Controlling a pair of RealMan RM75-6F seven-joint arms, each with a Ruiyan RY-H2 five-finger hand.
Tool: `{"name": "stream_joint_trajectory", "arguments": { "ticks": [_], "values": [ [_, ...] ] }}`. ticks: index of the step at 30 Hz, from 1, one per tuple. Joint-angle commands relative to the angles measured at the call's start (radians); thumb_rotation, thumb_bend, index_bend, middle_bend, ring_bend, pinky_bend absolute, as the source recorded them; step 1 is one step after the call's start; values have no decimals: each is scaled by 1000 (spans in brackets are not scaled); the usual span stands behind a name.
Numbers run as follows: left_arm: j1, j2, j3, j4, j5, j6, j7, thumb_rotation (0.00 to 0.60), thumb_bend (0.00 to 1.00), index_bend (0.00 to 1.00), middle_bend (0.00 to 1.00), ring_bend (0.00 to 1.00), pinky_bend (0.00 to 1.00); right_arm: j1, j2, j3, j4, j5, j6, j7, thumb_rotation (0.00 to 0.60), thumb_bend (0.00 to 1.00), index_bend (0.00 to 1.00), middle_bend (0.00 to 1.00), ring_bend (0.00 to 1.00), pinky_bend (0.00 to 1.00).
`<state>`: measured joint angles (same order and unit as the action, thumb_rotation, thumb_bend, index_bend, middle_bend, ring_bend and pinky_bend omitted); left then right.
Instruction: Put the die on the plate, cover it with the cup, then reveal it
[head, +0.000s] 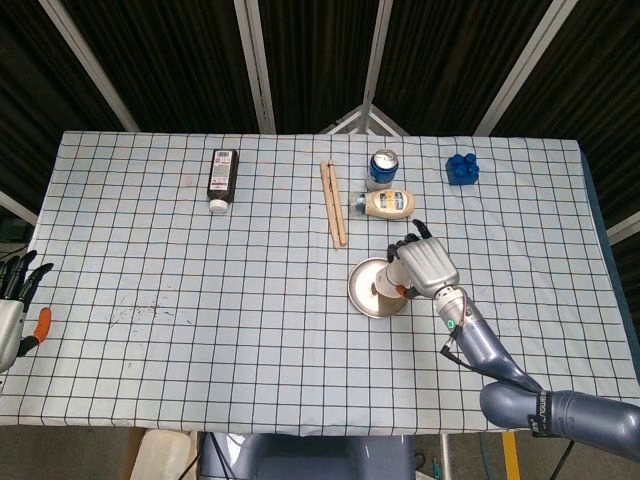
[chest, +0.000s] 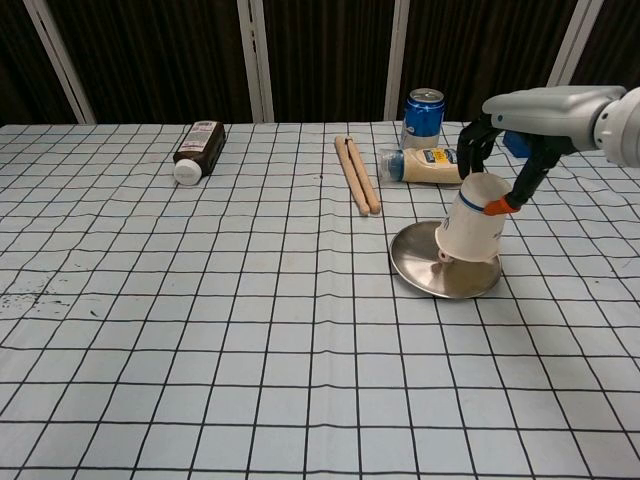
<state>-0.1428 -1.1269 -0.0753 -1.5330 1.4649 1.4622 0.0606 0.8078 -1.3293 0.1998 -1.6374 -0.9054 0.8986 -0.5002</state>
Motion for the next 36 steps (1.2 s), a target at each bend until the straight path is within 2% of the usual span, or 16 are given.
{"name": "stream_joint_trajectory", "arguments": {
  "ticks": [1,17,36],
  "values": [
    [-2,0,0,1,-1,-5,1,600,706,131,0,0,0,10,-17,-3,9,16,-1,-10,600,356,473,483,275,0],
    [-3,1,-3,0,-11,-9,0,600,707,131,0,0,0,40,-99,-28,115,31,-37,7,600,357,473,483,275,0],
    [-5,0,-3,2,-13,-13,2,600,706,132,0,0,0,52,-136,-20,171,-9,-34,60,600,358,473,483,275,0]
  ]
}}
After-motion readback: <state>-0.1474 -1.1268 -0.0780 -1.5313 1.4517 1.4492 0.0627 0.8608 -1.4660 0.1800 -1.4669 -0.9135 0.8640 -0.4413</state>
